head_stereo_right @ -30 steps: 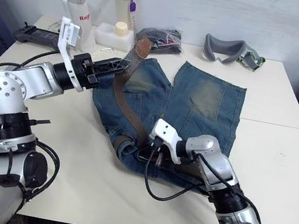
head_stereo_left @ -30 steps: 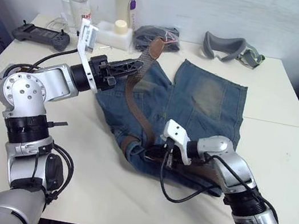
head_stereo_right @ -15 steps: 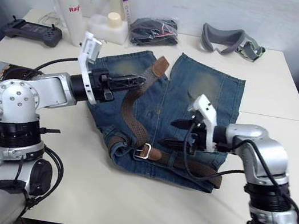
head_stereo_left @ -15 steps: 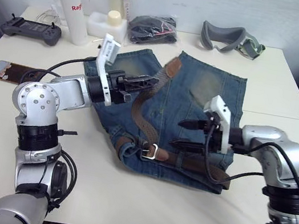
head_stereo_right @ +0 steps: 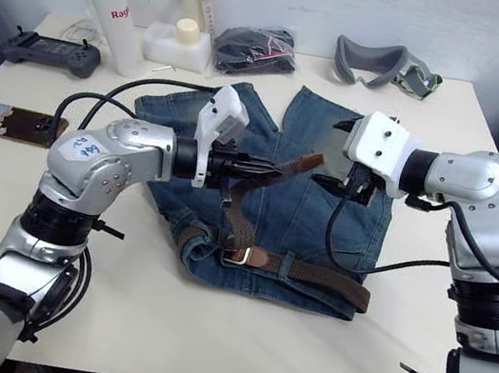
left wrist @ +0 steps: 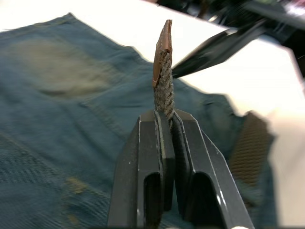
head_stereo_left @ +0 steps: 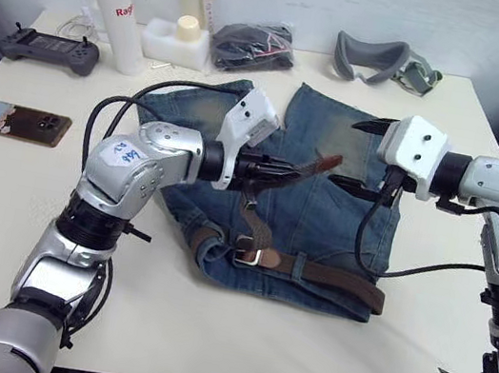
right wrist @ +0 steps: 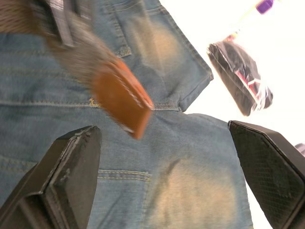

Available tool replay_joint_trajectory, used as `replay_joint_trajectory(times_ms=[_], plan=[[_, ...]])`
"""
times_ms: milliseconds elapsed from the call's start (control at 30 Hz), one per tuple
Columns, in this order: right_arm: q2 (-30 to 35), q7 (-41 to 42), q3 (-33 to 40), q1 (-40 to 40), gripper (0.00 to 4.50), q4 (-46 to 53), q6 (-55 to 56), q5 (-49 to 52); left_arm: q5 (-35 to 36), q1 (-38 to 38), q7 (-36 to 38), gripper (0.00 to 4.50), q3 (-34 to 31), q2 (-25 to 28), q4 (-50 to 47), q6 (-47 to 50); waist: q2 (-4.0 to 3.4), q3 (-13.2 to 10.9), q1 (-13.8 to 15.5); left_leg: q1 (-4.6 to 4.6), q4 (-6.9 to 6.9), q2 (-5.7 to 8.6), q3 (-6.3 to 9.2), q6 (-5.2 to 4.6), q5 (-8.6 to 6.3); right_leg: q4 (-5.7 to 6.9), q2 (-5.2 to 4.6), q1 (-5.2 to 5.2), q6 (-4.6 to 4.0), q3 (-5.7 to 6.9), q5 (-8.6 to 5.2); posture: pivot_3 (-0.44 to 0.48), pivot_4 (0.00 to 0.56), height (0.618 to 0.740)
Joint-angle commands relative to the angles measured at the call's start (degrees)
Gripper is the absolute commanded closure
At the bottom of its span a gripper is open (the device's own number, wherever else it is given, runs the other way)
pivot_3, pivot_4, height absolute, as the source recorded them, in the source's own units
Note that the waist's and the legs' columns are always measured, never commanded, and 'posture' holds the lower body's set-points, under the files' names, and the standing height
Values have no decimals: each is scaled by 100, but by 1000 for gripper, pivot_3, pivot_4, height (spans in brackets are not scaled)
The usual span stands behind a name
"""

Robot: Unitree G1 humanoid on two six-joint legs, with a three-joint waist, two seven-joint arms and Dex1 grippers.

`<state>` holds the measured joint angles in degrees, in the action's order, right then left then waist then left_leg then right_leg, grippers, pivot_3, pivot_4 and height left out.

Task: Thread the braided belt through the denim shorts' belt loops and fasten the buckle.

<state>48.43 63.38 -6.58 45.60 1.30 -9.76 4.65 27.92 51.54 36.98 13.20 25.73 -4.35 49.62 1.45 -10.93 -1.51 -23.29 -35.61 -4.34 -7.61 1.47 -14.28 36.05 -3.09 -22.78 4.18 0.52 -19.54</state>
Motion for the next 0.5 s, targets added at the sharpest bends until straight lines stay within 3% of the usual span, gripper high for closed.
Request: replay_joint_trajectory(times_ms=[33, 300, 400, 500], plan=[[120, 212, -37, 69, 21, 257, 154, -23, -358, 159, 134, 4500, 120, -45, 66, -380, 1, -1, 0, 0, -3, -1, -2, -2, -1, 4, 0, -1, 0, -1, 0, 0, 150, 739], [-143, 318, -371, 211, 21, 59, 343, -177, -727, 191, 306, 4500, 271, -231, 35, -561, 0, -2, -6, 2, -51, -24, -5, -4, -5, 54, 52, -8, -2, -47, 0, 0, 150, 739], [-231, 362, -464, 271, 890, -115, 421, -242, -777, 183, 346, 4500, 252, -282, -2, -535, 1, -2, -9, 10, -62, -23, -14, -4, -5, 81, 55, -12, -2, -66, 0, 0, 150, 739], [-260, 464, -500, 283, 2337, -216, 439, -246, -834, 169, 368, 4500, 238, -306, -36, -524, 1, -2, -9, 11, -70, -24, -28, -5, -4, 104, 56, -28, -2, -82, 0, 0, 150, 739]])
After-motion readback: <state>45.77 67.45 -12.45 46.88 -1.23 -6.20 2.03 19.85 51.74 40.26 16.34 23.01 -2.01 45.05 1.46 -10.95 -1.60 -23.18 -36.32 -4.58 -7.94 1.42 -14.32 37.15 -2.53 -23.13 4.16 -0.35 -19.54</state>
